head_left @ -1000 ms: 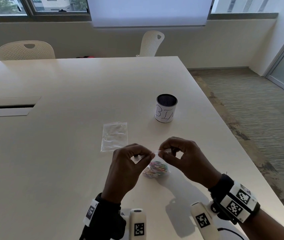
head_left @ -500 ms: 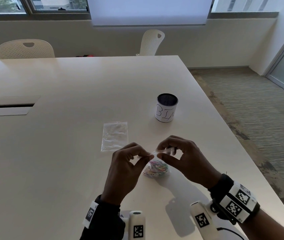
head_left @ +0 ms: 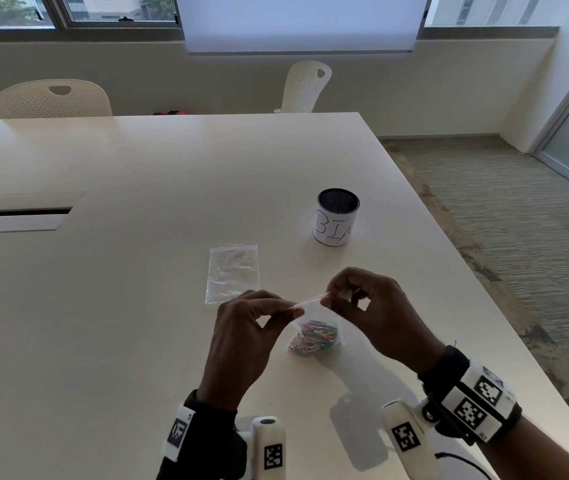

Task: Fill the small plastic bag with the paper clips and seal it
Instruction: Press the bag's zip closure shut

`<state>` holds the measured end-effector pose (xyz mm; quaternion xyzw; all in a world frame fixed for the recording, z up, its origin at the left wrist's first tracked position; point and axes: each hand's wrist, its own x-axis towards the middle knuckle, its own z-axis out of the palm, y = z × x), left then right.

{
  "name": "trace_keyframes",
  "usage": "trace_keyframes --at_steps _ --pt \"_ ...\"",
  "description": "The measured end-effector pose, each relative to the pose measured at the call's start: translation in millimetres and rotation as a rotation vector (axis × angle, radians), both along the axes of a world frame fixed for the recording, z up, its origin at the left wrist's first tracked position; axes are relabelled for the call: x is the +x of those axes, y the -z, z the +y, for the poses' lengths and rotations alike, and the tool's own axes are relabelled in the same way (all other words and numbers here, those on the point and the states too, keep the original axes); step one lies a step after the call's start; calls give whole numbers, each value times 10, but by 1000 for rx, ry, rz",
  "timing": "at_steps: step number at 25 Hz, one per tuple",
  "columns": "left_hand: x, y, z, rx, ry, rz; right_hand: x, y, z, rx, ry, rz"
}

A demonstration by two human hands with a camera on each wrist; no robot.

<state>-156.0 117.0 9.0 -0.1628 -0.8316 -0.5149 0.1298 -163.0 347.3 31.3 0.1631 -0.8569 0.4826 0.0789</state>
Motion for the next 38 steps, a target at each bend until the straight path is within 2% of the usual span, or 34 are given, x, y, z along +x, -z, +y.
trace_keyframes --at_steps 3,7,9,12,15,17,21,24,27,34,38 --pt "-24 2 -23 -4 9 -41 -22 -3 47 -19 -3 10" --pt "-15 -5 6 -33 -27 19 -32 -27 48 -9 20 6" --pt "0 -47 30 7 6 -8 -22 -40 81 -80 2 -104" --pt "31 -146 40 57 60 -39 11 1 104 -90 -164 -318" --pt "6 -229 23 92 74 -53 38 110 2 -143 -313 -403" --pt "-52 -227 4 139 45 -69 36 189 -95 -248 -327 -443" --pt "-145 -184 -31 243 -88 -124 3 214 -248 -423 -260 -546" --pt "-163 -166 -66 193 -232 -82 -141 243 -267 -434 -160 -617" --pt "-171 -128 -103 192 -284 -98 -348 314 -266 -391 1 -654" --pt "-83 -16 -146 63 -204 -196 -612 353 -426 -318 114 -679" --pt "148 -19 -282 -50 -101 -235 -636 375 -438 -50 188 -538"
